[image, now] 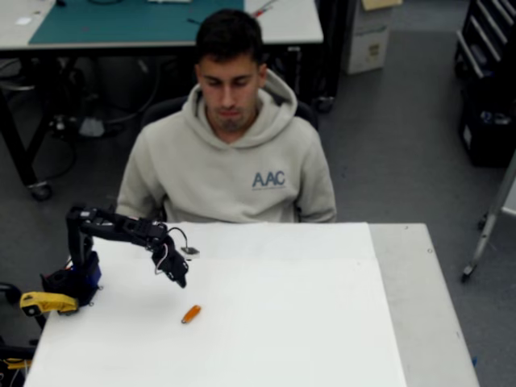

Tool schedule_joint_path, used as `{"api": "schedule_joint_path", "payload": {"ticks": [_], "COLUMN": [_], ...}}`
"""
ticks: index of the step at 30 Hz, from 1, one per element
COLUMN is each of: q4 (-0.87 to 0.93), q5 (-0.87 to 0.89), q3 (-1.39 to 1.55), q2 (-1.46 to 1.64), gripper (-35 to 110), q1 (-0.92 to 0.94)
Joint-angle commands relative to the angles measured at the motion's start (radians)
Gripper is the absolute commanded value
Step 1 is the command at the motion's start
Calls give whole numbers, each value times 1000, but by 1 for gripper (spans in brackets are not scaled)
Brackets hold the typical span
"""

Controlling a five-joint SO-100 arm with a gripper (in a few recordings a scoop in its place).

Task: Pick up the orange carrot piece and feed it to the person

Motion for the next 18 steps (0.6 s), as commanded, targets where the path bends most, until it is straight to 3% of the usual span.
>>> {"api": "schedule_joint_path", "payload": {"ticks": [1, 18], "q4": [9, 9], "q5": [-41, -110], "q3": [-100, -118], "q2": [12, -34], "gripper": [-3, -3], "q1": [60, 130]}}
